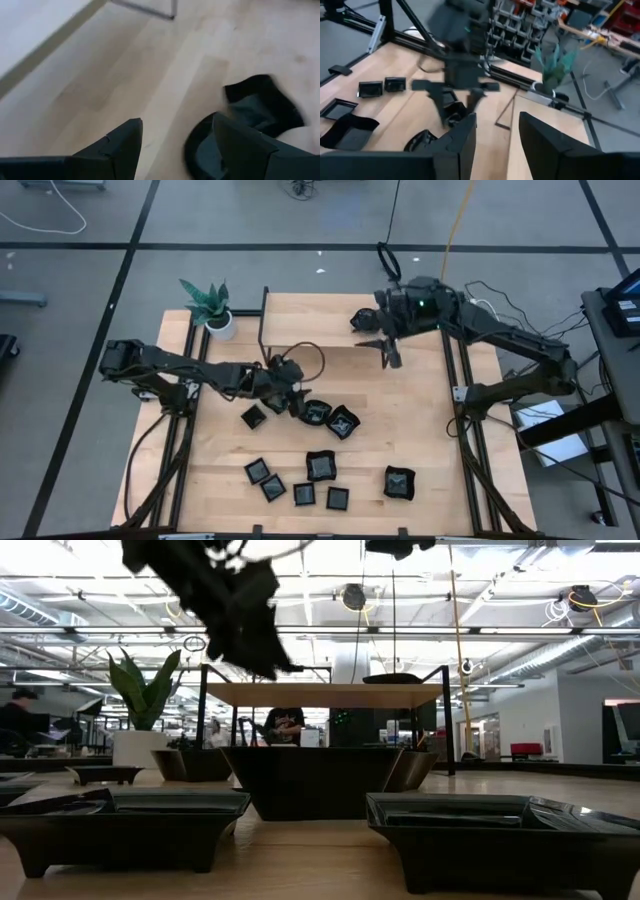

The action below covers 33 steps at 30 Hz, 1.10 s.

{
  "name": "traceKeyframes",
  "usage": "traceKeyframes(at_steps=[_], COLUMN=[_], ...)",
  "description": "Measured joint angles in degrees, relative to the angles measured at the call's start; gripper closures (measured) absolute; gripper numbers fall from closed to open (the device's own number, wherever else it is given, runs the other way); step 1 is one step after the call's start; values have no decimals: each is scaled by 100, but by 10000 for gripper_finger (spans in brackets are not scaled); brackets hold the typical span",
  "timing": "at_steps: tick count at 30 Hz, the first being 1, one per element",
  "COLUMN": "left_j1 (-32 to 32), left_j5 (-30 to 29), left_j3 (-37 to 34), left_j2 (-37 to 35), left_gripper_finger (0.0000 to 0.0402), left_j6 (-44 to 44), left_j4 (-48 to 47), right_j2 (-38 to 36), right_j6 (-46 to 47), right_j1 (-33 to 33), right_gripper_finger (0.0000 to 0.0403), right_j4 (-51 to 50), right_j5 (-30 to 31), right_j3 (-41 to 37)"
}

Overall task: Pick & Place Mini shaped plates
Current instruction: Stack the black leaf-shaped plate on top of the other black leaf-shaped plates on the shelf

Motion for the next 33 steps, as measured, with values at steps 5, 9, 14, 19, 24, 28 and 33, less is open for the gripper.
traceKeyframes(at_steps=[5,9,14,19,24,28,33], left_j1=[150,145,141,144,202,220,218], left_j5=[139,377,647,757,890,1055,1081], left_j3=[-385,-667,-657,-488,-490,-490,-490], left_j2=[15,176,780,1357,1602,1688,1687], left_gripper_finger=[158,158,158,158,158,158,158], left_j6=[185,423,448,453,428,417,446], left_j4=[281,971,1180,1319,1386,1379,1381], right_j2=[-193,-322,-496,-615,-662,-649,-651], right_j6=[61,104,297,450,423,409,402], right_j1=[288,458,650,890,1095,1150,1150], right_gripper_finger=[268,268,268,268,268,268,268], right_j4=[902,1936,2661,2653,2612,2644,2640], right_j5=[6,5,24,33,24,35,35], right_j3=[-924,-1738,-2354,-2594,-2691,-2689,-2689])
